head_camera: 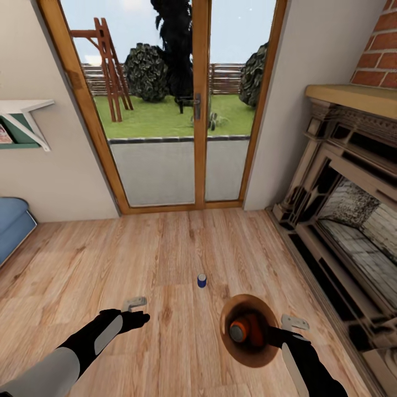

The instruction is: Put the three can of soda from the living room inside the tash can in the kitchen.

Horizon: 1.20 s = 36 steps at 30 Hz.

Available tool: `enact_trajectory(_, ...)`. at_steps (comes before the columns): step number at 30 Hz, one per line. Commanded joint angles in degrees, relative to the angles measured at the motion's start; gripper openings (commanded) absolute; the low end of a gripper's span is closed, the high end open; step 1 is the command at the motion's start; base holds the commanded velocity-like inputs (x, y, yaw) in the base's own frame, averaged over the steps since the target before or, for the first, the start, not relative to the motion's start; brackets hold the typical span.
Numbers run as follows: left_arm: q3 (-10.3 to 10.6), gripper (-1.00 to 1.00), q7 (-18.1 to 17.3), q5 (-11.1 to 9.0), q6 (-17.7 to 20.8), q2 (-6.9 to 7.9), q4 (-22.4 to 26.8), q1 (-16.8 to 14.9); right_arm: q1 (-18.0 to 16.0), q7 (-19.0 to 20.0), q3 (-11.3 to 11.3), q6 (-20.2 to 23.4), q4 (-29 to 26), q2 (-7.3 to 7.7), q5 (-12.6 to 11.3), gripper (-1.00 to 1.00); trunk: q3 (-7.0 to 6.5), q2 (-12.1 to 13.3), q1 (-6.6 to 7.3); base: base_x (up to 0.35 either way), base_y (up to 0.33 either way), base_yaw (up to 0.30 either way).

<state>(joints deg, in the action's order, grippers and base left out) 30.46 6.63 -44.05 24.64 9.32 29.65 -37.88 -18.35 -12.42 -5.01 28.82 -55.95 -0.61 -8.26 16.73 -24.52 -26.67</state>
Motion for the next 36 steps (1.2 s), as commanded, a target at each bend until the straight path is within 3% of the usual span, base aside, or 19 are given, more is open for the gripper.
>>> enact_trajectory(1,0.0,1.0,0.0,0.0,0.0,-0.03,0.0,0.0,0.0,0.4,0.0,-0.1,0.0,-0.02,-0.1,-1.0,-0.1,0.0,0.0,0.0,0.0,0.0)
enact_trajectory(36,0.0,1.0,0.1,0.0,-0.1,-0.08,0.0,0.0,0.0,0.4,0.0,-0.1,0.0,-0.08,-0.1,-1.0,-3.35,0.0,0.0,0.0,0.0,0.0)
